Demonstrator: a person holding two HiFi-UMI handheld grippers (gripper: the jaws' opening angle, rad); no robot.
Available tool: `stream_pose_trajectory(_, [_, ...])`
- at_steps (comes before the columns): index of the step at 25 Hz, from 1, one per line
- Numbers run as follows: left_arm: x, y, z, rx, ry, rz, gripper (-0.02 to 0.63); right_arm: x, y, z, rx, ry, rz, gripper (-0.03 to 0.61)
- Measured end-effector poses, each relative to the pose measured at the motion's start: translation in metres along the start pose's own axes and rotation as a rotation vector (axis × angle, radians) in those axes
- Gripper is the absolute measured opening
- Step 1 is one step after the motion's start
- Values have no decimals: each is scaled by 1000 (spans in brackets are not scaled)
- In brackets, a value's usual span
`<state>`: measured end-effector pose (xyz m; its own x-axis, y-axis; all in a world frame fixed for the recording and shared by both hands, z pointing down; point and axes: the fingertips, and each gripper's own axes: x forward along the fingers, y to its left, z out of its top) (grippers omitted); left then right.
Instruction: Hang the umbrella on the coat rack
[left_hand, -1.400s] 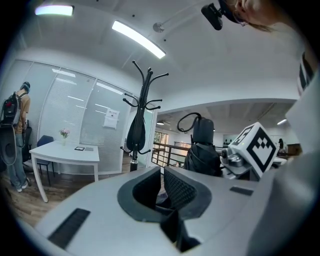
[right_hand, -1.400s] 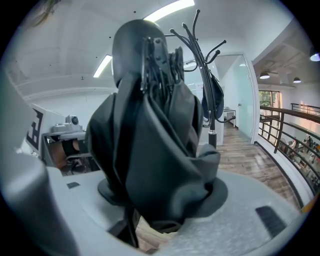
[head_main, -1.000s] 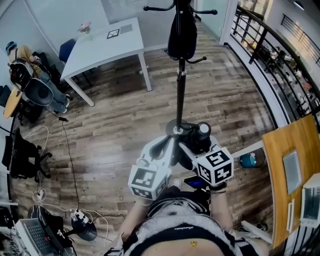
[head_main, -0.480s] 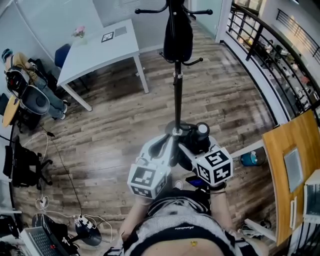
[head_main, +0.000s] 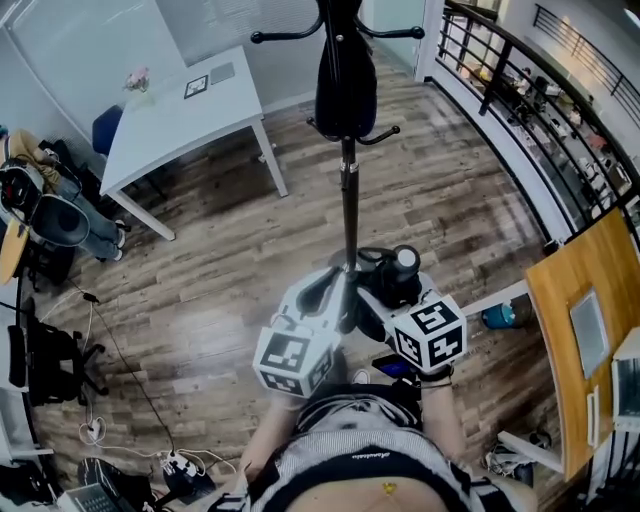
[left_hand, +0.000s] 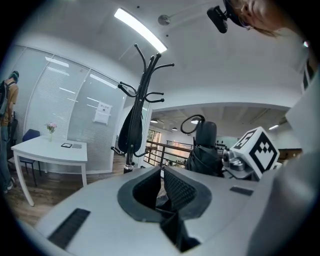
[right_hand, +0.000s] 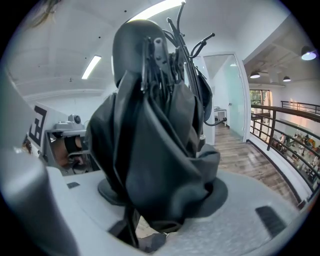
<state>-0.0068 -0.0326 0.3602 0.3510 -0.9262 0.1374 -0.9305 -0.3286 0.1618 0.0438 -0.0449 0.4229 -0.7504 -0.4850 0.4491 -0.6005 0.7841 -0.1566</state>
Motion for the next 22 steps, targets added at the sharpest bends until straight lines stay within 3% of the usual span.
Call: stream_pose_trajectory(22, [73, 66, 21, -11, -15, -132, 20, 75, -46, 28, 53, 33, -92, 264])
